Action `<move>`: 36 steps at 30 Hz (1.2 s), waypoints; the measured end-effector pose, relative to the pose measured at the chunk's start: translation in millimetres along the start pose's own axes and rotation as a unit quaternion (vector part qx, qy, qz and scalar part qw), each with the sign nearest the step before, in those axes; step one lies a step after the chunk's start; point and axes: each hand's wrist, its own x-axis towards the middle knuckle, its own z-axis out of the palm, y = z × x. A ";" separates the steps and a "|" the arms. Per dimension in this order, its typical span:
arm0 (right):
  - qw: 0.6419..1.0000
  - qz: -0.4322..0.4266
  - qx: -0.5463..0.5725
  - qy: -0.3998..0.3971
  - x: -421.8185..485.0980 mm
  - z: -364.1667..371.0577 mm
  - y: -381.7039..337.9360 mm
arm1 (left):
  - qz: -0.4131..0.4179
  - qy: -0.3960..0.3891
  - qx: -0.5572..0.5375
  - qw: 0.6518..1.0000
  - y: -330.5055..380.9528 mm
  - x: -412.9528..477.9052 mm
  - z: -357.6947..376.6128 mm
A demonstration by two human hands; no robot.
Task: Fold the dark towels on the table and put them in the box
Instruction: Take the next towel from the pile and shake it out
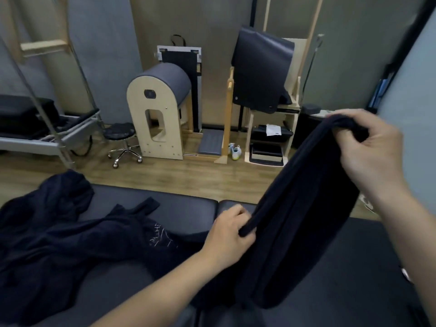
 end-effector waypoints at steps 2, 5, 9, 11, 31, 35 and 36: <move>0.999 0.024 -0.016 0.013 2.7 -10.2 9.8 | 0.019 -0.036 0.006 0.999 -8.4 -7.2 -3.2; 0.994 0.078 -0.067 0.027 3.3 -29.7 27.1 | 0.002 -0.038 0.039 0.999 -19.9 6.3 -26.0; 0.982 0.147 -0.114 -0.037 -3.2 -31.5 25.6 | 0.081 0.041 0.028 0.995 23.8 78.7 -77.7; 0.982 0.115 -0.066 -0.133 -9.9 -12.5 5.0 | 0.182 0.043 0.042 0.981 77.3 114.4 -89.2; 0.989 0.066 -0.102 0.088 84.7 -78.3 -10.7 | 0.106 0.147 0.262 0.948 17.2 180.3 -222.5; 0.984 0.013 -0.140 0.113 114.4 -86.1 -31.6 | 0.308 0.147 0.387 0.857 40.3 168.5 -231.7; 0.982 0.000 -0.151 0.117 122.9 -88.5 -39.4 | 0.387 0.086 0.428 0.812 31.8 154.8 -219.8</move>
